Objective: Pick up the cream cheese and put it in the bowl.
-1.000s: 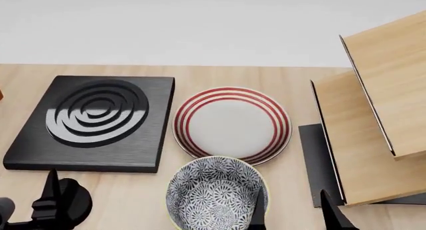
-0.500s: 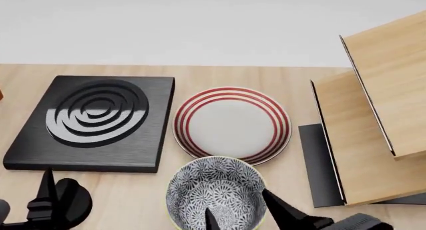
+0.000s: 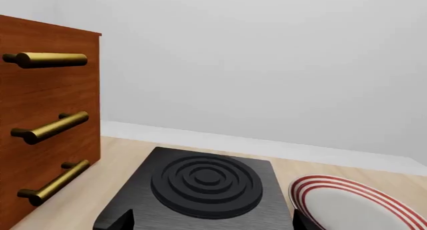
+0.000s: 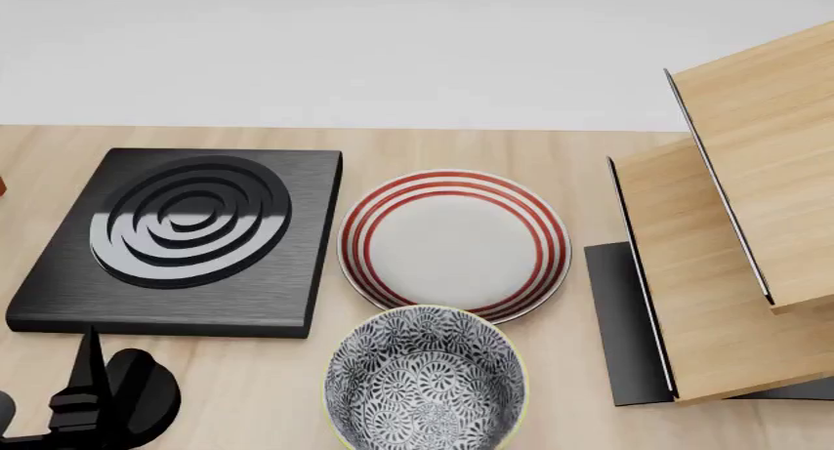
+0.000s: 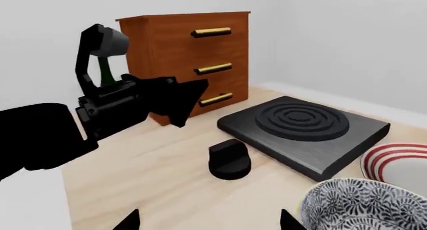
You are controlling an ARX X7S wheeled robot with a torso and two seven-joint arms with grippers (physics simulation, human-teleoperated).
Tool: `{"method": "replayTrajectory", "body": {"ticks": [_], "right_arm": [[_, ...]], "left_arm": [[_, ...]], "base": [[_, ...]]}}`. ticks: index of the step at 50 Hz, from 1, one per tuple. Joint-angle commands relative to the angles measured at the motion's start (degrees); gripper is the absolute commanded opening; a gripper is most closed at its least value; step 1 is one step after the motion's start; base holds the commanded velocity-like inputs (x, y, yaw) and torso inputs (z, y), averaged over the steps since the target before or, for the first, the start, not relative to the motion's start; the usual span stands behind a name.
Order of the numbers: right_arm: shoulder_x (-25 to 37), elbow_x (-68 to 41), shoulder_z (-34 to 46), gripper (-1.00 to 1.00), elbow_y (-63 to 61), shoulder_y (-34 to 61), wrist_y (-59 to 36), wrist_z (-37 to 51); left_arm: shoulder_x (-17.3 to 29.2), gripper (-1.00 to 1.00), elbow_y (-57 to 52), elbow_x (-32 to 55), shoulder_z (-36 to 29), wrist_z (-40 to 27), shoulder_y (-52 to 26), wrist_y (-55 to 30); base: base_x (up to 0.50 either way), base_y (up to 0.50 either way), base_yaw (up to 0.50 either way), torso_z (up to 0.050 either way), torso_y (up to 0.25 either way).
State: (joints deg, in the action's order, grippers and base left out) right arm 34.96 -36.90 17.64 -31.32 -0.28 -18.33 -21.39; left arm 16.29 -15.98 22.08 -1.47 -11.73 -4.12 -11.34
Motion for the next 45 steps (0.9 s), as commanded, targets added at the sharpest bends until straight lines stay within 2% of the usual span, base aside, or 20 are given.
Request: {"method": "replayTrajectory", "body": {"ticks": [1, 8, 10, 25, 45], "right_arm": [[2.9, 1.7, 2.5, 1.00, -0.8, -0.6, 0.3, -4.0], [4.0, 4.1, 4.5, 1.00, -1.2, -0.3, -2.0, -3.3], [4.9, 4.2, 5.4, 1.00, -1.2, -0.7, -1.0, -5.9], [6.0, 5.7, 6.7, 1.00, -1.0, 0.1, -5.9, -2.9], [7.1, 2.9, 3.3, 1.00, 0.0, 2.3, -9.5, -0.1]], "left_arm": [[0.2, 1.00, 0.0, 0.1, -0.1, -0.3, 0.1, 0.1], [0.2, 1.00, 0.2, 0.1, -0.5, -0.4, -0.1, 0.2], [0.2, 1.00, 0.3, 0.0, -0.7, -0.5, -0.2, 0.2], [0.4, 1.00, 0.7, 0.5, -0.5, -0.8, -0.1, 0.5], [0.7, 1.00, 1.5, 0.5, -0.8, -1.2, -0.7, 0.7]], "base": [[0.00, 0.00, 0.00, 0.000, 0.000], [0.00, 0.00, 0.00, 0.000, 0.000], [0.00, 0.00, 0.00, 0.000, 0.000], [0.00, 0.00, 0.00, 0.000, 0.000], [0.00, 0.00, 0.00, 0.000, 0.000]]}}
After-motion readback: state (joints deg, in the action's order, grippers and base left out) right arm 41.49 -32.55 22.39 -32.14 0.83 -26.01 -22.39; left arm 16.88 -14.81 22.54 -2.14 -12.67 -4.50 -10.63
